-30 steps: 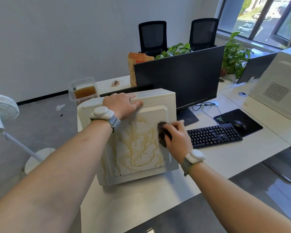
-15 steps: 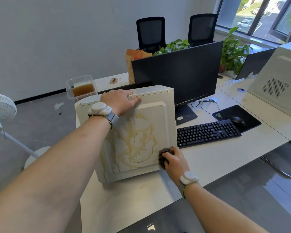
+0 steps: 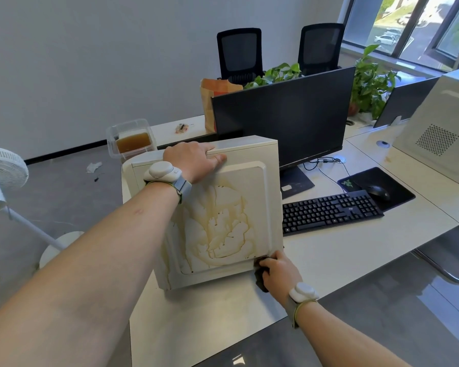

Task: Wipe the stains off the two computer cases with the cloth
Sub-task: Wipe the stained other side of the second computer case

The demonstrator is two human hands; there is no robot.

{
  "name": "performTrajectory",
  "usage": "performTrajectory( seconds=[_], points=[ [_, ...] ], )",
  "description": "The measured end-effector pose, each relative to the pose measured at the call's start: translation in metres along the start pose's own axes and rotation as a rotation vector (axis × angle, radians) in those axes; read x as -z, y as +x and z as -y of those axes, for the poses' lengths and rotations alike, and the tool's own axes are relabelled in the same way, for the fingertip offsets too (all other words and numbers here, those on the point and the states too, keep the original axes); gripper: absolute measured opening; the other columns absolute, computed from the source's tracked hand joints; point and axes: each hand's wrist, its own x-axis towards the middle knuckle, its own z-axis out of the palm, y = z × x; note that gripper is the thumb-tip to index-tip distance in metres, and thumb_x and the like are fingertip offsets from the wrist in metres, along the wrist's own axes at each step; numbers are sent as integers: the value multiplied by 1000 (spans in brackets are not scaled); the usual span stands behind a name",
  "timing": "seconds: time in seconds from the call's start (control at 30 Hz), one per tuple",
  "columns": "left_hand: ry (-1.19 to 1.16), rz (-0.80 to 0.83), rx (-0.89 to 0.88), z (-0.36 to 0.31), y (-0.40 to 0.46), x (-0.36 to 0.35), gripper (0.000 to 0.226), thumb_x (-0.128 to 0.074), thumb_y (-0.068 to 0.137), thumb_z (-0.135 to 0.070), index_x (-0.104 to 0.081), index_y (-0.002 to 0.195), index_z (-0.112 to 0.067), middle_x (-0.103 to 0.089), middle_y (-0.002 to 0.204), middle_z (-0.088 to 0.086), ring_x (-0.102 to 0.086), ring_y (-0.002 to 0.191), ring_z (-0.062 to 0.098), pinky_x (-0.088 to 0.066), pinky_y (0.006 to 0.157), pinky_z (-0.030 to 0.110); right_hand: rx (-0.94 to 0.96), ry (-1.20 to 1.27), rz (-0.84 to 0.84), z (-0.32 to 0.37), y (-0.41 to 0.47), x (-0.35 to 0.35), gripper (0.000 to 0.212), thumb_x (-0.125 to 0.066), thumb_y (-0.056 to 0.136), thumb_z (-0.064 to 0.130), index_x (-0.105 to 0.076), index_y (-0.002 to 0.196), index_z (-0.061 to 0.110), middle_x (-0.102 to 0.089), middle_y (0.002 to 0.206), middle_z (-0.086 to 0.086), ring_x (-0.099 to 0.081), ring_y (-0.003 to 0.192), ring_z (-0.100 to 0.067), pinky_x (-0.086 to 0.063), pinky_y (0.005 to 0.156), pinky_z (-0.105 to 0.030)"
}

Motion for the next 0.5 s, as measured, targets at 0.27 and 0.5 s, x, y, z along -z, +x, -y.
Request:
performTrajectory(
  seconds=[0.27,0.5],
  points=[
    [1,-14,-2,0,4,0,63,-31,93,-81,-58,138,-46,-69,130,-5,-61,119,28,-51,91,40,84,104,-350,33,34,29,26,-72,84,5,-77,107,15,-58,105,-2,-58,84,-19,-53,66,-28],
    [-1,-30,-11,0,3,-1,61,-33,93,-79,-64,128,-41,-71,124,-4,-62,115,28,-49,88,39,-48,-44,55,-5,-3,-14,24,-60,93,13,-75,111,14,-53,99,5,-58,78,-15,-50,68,-18]
  ],
)
